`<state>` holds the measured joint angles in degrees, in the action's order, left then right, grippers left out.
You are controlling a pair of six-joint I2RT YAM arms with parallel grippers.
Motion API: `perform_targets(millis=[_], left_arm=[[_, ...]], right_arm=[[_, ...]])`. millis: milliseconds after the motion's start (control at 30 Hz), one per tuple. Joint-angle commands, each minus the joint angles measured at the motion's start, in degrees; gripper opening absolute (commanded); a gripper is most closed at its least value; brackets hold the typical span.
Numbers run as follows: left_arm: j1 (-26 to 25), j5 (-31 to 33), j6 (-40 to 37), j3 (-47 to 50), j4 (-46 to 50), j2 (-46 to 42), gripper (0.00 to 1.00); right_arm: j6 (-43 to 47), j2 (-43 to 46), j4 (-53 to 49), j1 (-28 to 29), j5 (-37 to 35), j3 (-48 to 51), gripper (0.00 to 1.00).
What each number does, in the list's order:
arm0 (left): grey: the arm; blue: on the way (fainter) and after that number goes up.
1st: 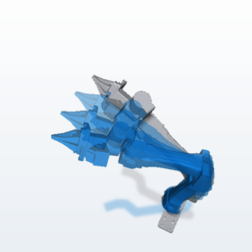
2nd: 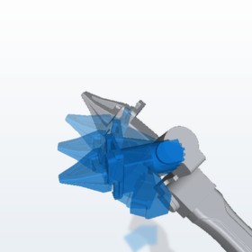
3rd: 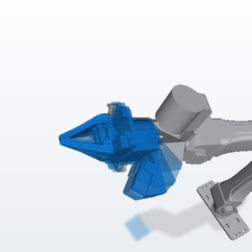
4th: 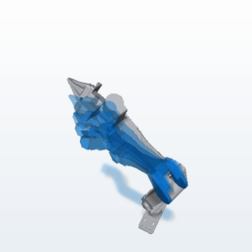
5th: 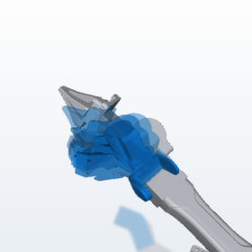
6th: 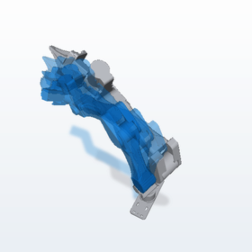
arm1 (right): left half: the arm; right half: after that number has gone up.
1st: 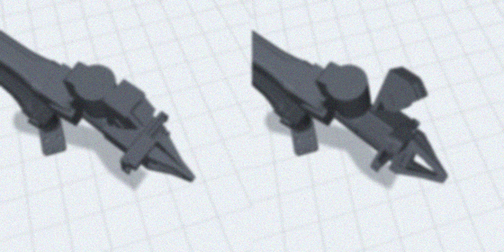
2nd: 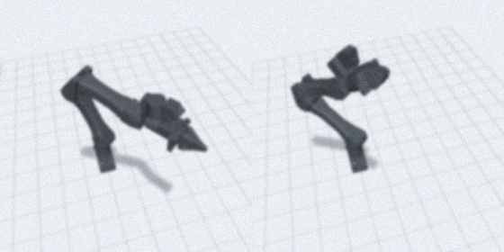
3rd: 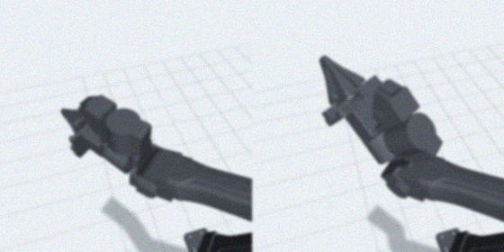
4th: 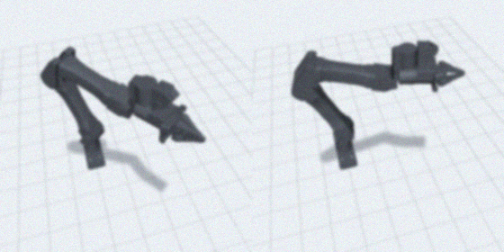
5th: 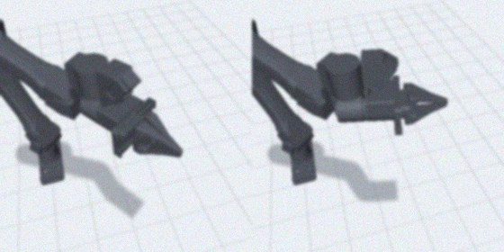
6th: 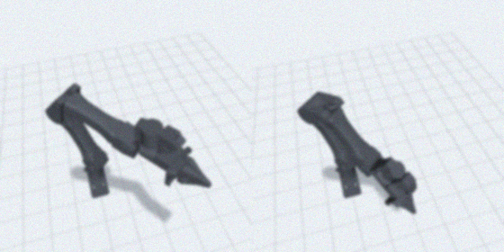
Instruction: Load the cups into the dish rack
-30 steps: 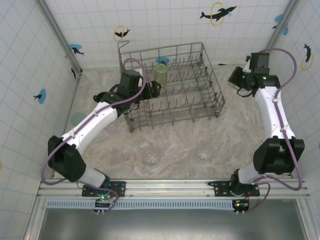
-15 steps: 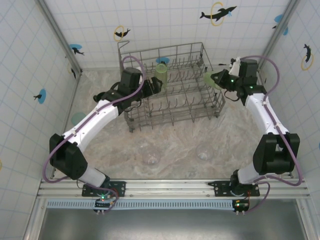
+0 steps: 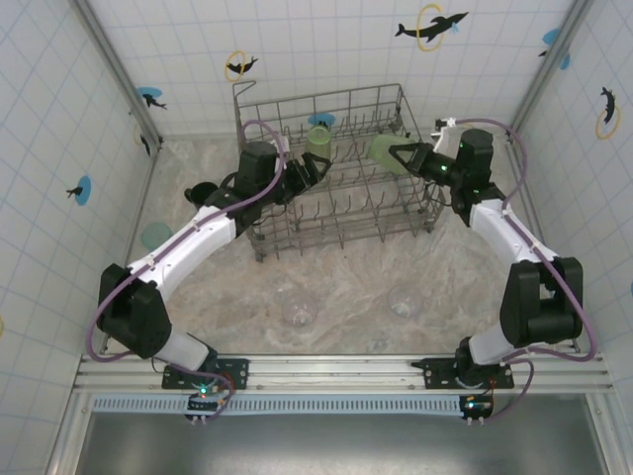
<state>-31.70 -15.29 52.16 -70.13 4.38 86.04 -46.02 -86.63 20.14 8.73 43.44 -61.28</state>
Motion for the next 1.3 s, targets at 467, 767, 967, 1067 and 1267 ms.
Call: perform_targets(millis=[467, 767, 967, 1067, 1267], left_arm=[[3.8, -16.0, 14.5, 0.1, -19.7, 7.3, 0.98], [4.1, -19.3, 20.6, 1.1, -27.0, 9.4, 0.98], [4.1, -19.7, 23.0, 2.3, -30.3, 9.0, 0.98], [4.1, -19.5, 23.1, 2.3, -29.9, 9.2, 0.98], [4.1, -19.7, 23.8, 3.2, -30.5, 9.4, 0.98]], right_arm=[[-14.7, -6.6, 31.8, 2.6, 16.8, 3.0, 0.00], [-12.6, -6.3, 32.0, 4.4, 17.8, 3.9, 0.00], [-12.4, -7.3, 32.3, 5.1, 17.3, 2.4, 0.00], [-13.6, -7.9, 34.6, 5.7, 17.0, 1.9, 0.00], [-14.9, -8.9, 37.3, 7.6, 16.4, 1.0, 0.00]])
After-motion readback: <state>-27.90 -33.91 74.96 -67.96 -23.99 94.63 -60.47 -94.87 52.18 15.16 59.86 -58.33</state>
